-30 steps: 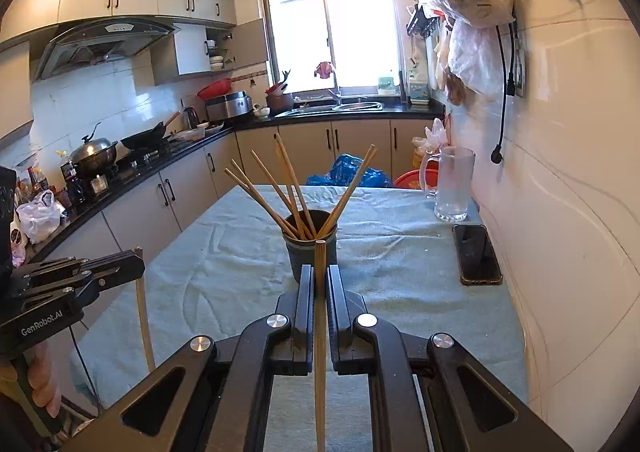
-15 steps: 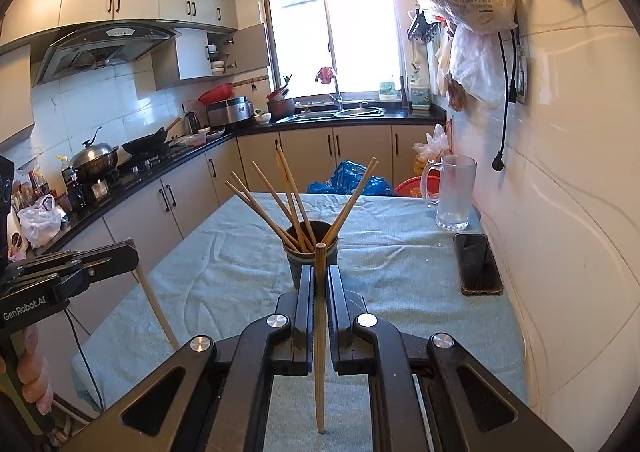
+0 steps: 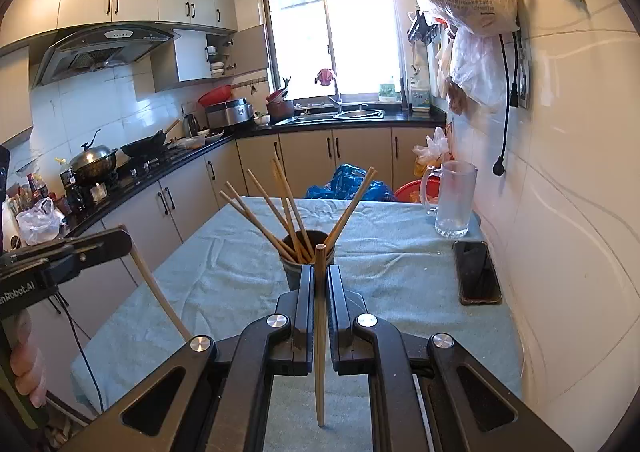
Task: Organize utensils
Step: 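Lift the chopstick with left tool toward the cup while right tool lifts its own, then lower both held chopsticks into the black cup with left and right tools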
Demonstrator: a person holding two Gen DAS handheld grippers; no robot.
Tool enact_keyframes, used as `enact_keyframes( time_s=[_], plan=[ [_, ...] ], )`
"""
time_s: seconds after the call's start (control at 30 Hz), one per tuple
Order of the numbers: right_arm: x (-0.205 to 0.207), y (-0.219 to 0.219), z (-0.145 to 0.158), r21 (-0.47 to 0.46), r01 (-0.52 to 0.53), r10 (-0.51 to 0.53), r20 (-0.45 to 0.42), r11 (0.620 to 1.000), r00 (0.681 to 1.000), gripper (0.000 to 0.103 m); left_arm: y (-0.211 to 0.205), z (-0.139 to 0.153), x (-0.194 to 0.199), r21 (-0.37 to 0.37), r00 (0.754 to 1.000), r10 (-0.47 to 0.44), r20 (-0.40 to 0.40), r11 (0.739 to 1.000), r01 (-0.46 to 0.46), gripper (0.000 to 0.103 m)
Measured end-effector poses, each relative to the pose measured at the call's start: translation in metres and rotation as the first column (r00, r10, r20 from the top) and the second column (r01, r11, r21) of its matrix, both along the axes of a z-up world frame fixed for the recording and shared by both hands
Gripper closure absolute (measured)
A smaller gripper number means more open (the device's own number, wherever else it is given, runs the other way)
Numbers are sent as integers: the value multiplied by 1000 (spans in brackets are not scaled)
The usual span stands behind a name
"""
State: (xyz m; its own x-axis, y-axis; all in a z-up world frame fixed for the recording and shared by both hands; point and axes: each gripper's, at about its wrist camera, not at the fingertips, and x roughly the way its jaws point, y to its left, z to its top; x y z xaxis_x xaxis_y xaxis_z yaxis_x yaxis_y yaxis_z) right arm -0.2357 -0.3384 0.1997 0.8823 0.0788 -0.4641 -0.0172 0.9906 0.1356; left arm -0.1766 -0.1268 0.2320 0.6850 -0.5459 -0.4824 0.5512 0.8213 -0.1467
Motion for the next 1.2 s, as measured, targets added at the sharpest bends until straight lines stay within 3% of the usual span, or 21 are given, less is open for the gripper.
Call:
enact_keyframes(
  time_s=[0.43, 0.77, 1.0, 1.2],
  plan=[
    [33, -9, 36, -16, 6, -5, 51, 1000, 999, 97, -5, 47, 41, -27, 1000, 9, 26, 1000, -9, 96],
    [87, -14, 79, 36, -7, 2, 120, 999, 993, 97, -23, 97, 77, -86, 990, 50, 135, 996, -38, 96],
    [130, -16, 88, 83, 0, -11, 128, 997, 992, 97, -46, 100, 113, -80, 986, 76, 149, 995, -65, 96],
    [150, -10, 84, 68, 23, -34, 164, 997, 986, 97, -54, 81, 147, -101, 991, 99, 95, 991, -89, 96]
  ],
)
